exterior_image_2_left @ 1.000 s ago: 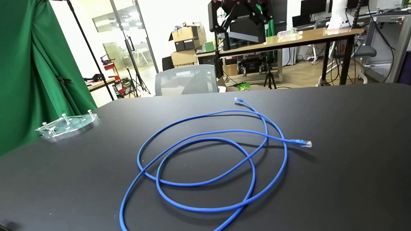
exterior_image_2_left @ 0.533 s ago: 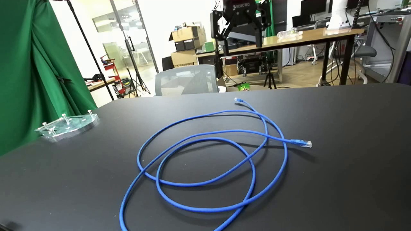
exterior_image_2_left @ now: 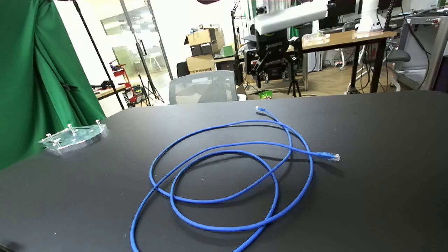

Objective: Move the cable forwards

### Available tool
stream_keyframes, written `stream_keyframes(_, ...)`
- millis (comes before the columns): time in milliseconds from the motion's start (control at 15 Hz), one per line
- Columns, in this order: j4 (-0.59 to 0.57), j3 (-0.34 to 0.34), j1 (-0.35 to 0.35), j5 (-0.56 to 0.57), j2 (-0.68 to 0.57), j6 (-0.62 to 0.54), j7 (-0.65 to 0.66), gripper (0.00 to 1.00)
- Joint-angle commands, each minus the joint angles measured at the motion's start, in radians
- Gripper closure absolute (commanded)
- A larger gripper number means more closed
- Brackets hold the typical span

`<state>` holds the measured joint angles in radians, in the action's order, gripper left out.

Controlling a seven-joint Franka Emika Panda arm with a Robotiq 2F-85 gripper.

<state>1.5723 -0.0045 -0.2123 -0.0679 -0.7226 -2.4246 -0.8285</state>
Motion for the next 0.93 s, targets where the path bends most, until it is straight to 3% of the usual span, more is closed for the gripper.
stream_keyframes(0,-0.133,0.003,0.004,0.042,-0.108,0.04,0.072,0.0)
stream_keyframes(600,-0.281,0.014,0.01,0.074,-0.247,0.143,0.097,0.0)
stream_keyframes(667,-0.293,0.018,0.009,0.075,-0.257,0.153,0.095,0.25)
stream_keyframes(733,-0.306,0.018,0.011,0.076,-0.265,0.165,0.097,0.25)
stream_keyframes(867,-0.329,0.019,0.015,0.078,-0.281,0.183,0.096,0.4)
